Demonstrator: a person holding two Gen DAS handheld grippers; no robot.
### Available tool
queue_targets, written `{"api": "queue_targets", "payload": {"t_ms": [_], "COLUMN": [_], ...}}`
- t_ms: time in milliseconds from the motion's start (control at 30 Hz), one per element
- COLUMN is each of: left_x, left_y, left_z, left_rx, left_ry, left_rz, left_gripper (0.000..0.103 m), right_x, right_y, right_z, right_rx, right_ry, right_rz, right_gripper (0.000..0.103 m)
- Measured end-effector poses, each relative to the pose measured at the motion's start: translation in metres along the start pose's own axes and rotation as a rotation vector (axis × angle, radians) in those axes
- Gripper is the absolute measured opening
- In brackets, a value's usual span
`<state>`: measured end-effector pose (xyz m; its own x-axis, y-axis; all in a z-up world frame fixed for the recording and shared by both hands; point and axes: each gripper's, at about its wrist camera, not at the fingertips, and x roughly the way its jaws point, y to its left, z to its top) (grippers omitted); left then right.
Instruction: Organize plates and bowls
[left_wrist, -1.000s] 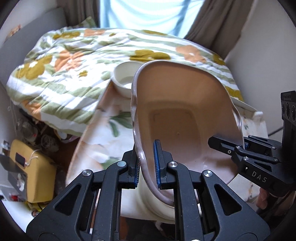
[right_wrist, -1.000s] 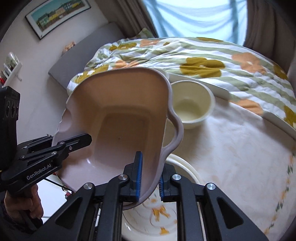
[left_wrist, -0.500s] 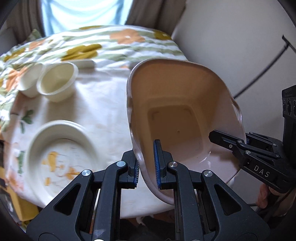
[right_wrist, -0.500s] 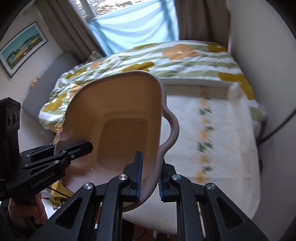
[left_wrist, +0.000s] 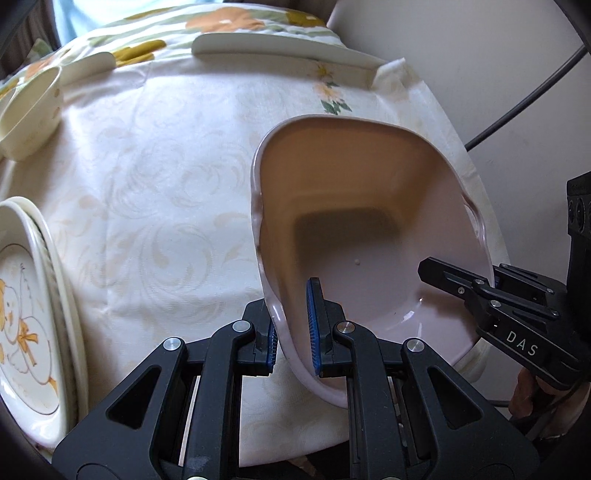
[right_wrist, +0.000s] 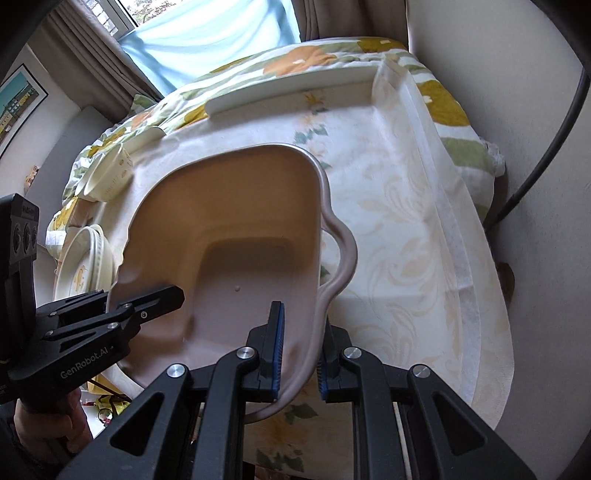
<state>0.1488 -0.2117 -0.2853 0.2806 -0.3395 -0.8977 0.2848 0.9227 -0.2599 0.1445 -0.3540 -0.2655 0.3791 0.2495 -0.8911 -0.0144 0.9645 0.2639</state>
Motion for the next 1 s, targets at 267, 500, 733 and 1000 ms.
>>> {"api": "queue_targets", "payload": {"t_ms": [267,500,733,1000], "left_x": [0.011,0.016,0.005,-0.061], "left_y": [0.005,-0.002,-0.001,0.011], "left_z": [0.009,0.009,0.009,0.001], "left_rx": [0.041,0.048,0.047,0.012], "left_ry": [0.005,0.012,-0.026,-0.096], "left_rz": [0.031,0.039,0.069,0.131], "left_gripper": [0.01,0.061,0.086,0.086], "right_x": [0.007,0.008,0.002,-0.051], "right_y": [-0.015,-0.026,-0.04,-0.025], "right_z": [-0.006,-0.009,-0.01,-0.004], "right_rx": [0.037,0.114,0.192,0.127], "right_ry": [0.017,0.016,-0.007,-0.082], "right_rz": [0.027,0.089,0.09,0.076], "right_gripper": [0.014,0.022,0.051,0.051]}}
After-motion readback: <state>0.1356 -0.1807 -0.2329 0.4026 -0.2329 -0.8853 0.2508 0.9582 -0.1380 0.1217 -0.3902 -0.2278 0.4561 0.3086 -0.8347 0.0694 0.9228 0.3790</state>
